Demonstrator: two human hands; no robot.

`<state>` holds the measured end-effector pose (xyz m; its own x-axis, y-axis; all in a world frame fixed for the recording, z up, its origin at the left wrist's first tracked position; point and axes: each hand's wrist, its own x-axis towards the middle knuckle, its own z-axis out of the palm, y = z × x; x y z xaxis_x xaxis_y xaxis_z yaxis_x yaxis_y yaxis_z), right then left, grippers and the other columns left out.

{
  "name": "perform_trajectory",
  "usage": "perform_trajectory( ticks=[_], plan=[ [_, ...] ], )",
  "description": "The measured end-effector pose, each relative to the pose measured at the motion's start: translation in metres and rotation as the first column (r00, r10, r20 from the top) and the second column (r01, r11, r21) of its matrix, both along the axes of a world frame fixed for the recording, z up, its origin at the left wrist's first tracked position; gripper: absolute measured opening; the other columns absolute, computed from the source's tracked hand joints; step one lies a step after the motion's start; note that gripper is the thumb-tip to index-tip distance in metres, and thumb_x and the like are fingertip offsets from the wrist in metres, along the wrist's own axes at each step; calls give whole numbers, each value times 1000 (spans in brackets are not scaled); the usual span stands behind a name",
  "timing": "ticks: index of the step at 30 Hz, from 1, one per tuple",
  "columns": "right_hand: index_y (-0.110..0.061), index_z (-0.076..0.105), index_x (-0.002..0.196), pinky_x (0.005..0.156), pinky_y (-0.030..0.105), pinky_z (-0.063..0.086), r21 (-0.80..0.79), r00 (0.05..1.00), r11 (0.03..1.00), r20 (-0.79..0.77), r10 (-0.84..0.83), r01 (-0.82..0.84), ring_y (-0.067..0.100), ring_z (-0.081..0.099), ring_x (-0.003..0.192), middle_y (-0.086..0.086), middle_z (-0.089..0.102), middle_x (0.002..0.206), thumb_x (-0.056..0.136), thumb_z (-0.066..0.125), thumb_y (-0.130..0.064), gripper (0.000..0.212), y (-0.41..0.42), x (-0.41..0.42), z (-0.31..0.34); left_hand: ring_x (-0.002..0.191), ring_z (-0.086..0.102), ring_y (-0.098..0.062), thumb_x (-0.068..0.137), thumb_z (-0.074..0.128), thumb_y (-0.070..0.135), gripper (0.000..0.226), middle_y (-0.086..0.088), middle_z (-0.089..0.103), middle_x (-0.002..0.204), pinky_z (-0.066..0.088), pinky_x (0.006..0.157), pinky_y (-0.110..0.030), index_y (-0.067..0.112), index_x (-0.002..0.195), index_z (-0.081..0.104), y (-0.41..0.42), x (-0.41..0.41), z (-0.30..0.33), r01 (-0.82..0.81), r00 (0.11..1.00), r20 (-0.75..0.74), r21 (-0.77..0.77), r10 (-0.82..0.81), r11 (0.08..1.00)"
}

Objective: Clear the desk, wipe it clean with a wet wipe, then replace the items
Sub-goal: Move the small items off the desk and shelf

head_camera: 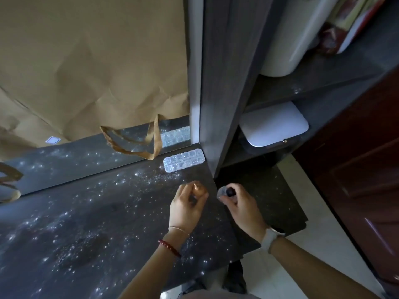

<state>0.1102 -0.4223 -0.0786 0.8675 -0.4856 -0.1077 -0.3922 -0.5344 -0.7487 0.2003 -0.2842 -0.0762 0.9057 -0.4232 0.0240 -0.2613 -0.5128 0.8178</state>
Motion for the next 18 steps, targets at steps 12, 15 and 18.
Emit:
perform_trajectory(
  ticks=[12,15,18],
  plan=[
    [2,49,114,81,11,40,-187,944,967,312,-109,174,24,53,96,21,48,113,84,62,-3,34,-167,-6,97,103,50,-23,82,64,21,37,-10,58,110,37,80,-23,11,116,54,-175,-22,86,107,990,100,-84,-99,991],
    [-4,48,119,81,26,41,-266,977,959,209,-43,99,31,54,104,17,46,120,86,60,-5,36,-188,10,99,106,50,-26,85,61,21,33,-13,58,110,35,78,-23,10,115,55,-207,-13,87,-5,1000,28,-57,7,998],
    [-7,47,121,82,34,45,-359,995,932,97,-14,48,33,55,108,13,49,125,87,59,-12,36,-198,18,92,99,56,-29,86,60,23,29,-13,58,111,42,81,-29,9,111,60,-228,-7,81,-52,998,37,6,52,999]
  ],
)
